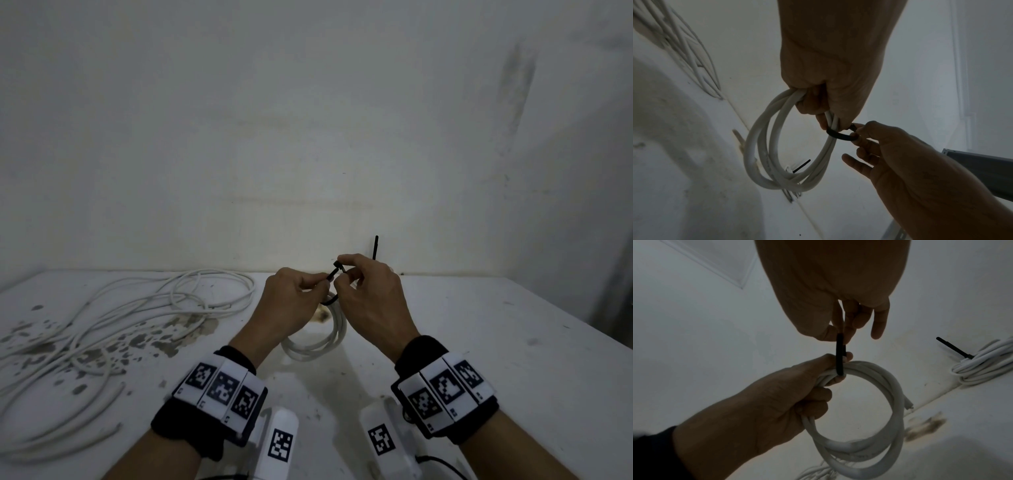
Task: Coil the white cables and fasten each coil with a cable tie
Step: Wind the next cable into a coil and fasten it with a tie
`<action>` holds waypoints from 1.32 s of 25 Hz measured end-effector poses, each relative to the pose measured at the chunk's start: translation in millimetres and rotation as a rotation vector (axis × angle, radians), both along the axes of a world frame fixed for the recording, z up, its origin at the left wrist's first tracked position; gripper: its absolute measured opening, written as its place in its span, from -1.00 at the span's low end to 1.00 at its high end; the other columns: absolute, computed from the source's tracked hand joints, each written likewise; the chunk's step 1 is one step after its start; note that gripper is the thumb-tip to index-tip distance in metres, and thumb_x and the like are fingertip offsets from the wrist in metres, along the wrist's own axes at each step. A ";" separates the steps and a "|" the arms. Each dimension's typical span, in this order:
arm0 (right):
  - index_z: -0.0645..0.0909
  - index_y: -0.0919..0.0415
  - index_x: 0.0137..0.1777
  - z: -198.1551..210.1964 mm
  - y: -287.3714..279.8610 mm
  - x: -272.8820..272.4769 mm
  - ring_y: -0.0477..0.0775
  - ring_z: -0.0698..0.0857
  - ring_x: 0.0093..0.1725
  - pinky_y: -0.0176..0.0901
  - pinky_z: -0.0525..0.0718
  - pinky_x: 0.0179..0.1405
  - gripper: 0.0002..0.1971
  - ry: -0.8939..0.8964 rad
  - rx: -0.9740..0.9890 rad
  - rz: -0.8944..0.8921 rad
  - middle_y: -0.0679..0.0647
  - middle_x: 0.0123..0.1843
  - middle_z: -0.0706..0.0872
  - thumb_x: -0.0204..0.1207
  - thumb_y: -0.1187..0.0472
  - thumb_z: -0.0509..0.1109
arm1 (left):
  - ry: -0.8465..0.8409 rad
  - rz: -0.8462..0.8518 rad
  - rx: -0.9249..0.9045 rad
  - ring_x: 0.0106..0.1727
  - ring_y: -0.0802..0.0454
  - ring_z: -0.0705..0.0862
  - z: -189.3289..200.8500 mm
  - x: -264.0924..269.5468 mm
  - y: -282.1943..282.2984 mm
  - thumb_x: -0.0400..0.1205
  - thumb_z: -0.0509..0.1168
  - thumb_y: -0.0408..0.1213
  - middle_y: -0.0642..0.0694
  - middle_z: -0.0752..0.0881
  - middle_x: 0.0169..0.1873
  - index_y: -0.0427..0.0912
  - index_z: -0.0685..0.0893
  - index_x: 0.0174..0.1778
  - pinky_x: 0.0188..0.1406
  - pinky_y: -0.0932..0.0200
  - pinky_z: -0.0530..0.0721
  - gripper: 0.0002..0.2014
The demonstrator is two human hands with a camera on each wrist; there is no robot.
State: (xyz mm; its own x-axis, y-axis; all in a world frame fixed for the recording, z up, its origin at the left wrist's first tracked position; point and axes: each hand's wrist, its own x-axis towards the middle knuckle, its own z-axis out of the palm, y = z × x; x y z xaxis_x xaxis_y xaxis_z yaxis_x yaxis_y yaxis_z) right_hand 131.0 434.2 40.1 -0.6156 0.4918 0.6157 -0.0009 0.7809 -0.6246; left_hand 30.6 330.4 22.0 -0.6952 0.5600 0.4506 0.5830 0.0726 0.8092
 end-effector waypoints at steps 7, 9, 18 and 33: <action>0.72 0.13 0.27 -1.6 -3.7 -0.6 -0.12 0.65 -0.15 -0.49 0.47 -0.14 -0.72 0.018 0.014 -0.006 -0.18 -0.22 0.66 0.62 0.26 0.33 | 0.003 0.025 -0.023 -0.11 0.36 0.74 3.0 -4.1 -2.6 0.66 0.36 -0.20 0.12 0.85 -0.04 0.03 0.83 0.14 -0.24 0.60 0.56 -0.80; 0.72 0.13 0.27 -1.0 -4.3 -0.6 -0.19 0.62 -0.17 -0.60 0.43 -0.19 -0.73 0.000 0.026 0.000 -0.23 -0.25 0.63 0.62 0.26 0.32 | 0.030 0.017 -0.037 -0.16 0.58 0.64 3.1 -5.4 -2.8 0.66 0.36 -0.22 0.10 0.85 -0.01 -0.02 0.83 0.14 -0.21 0.69 0.48 -0.80; 0.73 0.25 0.21 10.0 -3.5 1.8 -0.13 0.67 -0.17 -0.24 0.57 0.04 -0.75 -0.123 0.173 0.052 -0.07 -0.19 0.74 0.62 0.28 0.30 | 0.067 0.032 -0.060 -0.19 0.31 0.74 6.9 -6.4 -5.5 0.66 0.36 -0.21 0.12 0.84 -0.03 -0.01 0.84 0.10 -0.18 0.46 0.64 -0.81; 0.63 0.20 0.25 -7.0 3.9 -6.3 -0.09 0.59 0.01 -0.30 0.57 0.02 -0.52 -0.037 0.316 0.085 -0.01 0.07 0.67 0.33 0.17 0.63 | -0.089 0.006 0.045 -0.17 0.18 0.80 12.0 3.4 -3.2 0.67 0.35 -0.14 0.17 0.84 -0.28 0.08 0.86 -0.05 -0.06 0.15 0.74 -0.84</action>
State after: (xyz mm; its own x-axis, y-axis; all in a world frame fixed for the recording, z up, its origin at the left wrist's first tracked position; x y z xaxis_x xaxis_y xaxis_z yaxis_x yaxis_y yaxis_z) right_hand 124.6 438.1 33.0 -0.6709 0.2262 0.7062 -0.0563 0.9340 -0.3527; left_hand 34.0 327.2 34.0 -0.7371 0.5361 0.4114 0.5079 0.0380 0.8606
